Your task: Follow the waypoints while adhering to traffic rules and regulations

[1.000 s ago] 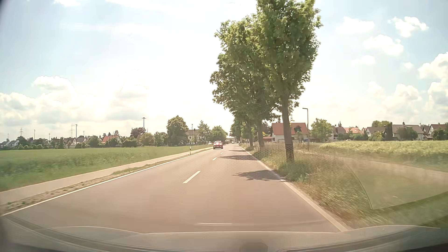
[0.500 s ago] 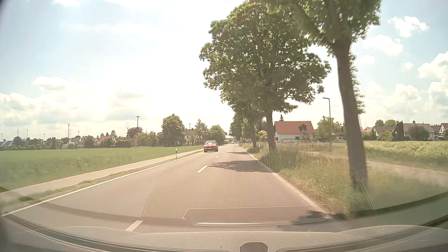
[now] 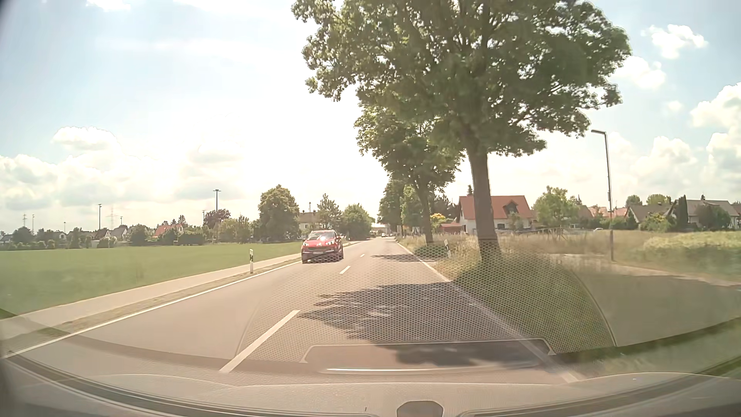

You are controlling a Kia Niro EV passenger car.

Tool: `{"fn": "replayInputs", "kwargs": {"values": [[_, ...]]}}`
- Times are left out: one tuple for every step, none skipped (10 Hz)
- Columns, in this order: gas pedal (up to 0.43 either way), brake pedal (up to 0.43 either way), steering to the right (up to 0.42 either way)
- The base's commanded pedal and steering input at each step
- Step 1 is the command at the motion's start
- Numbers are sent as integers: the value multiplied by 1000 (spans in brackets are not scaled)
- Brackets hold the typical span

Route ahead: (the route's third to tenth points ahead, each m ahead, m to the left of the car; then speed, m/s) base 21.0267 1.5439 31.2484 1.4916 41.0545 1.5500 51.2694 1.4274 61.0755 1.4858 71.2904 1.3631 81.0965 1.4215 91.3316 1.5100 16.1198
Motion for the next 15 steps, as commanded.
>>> {"fn": "replayInputs", "kwargs": {"values": [[0,0,-3],[0,0,-3],[0,0,-3],[0,30,-3],[0,79,-3],[0,110,-3],[0,140,-3],[0,140,-3],[0,140,-3],[0,146,-3],[0,146,-3],[0,146,-3],[0,146,-3],[0,146,-3],[0,140,-3]]}}
